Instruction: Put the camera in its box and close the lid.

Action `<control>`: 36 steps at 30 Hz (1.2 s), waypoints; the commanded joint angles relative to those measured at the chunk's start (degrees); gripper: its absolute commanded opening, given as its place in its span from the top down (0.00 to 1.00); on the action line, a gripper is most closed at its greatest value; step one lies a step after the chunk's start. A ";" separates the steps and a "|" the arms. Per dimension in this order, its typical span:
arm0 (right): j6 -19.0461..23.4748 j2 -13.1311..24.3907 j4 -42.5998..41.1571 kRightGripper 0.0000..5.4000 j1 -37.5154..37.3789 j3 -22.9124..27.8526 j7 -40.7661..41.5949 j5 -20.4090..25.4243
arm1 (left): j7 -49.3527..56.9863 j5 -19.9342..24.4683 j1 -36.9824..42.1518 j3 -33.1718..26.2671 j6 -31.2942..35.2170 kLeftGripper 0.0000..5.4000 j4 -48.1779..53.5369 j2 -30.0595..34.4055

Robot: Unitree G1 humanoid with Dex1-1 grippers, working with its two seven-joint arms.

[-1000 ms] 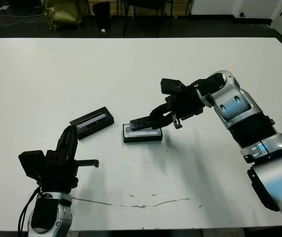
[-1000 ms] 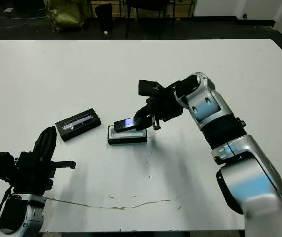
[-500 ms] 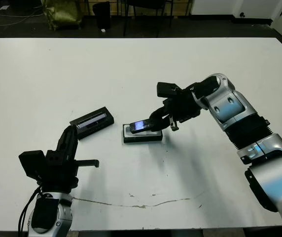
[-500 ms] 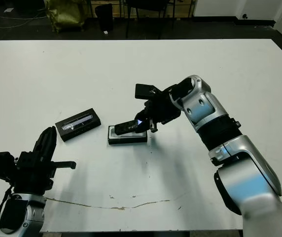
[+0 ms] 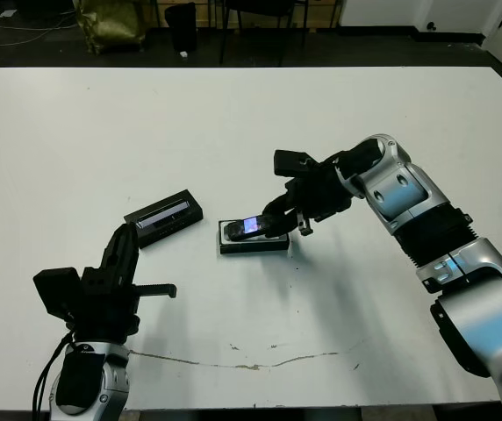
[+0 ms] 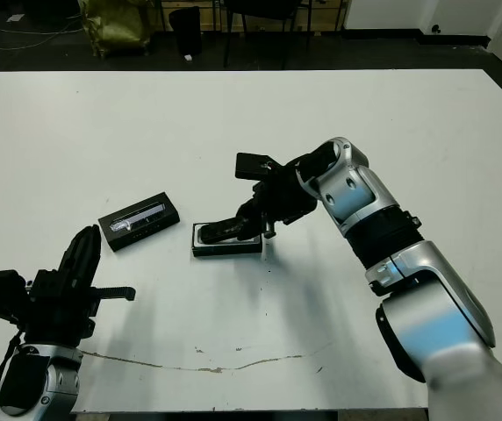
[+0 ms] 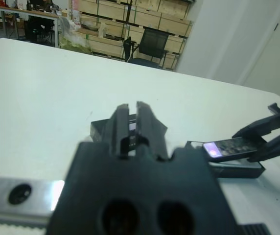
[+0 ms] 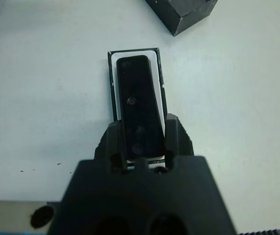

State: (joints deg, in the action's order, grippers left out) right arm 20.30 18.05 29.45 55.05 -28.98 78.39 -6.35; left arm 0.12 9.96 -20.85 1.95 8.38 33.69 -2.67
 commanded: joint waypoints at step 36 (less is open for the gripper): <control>-0.42 -2.20 -0.98 0.93 -3.43 -2.55 -3.65 -2.55 | -0.41 0.22 -2.10 0.01 -0.43 1.00 -0.98 0.28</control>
State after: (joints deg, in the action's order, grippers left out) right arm 18.36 16.78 28.67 53.46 -30.44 75.03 -8.59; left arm -0.47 10.69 -22.22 1.91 7.78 33.47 -2.64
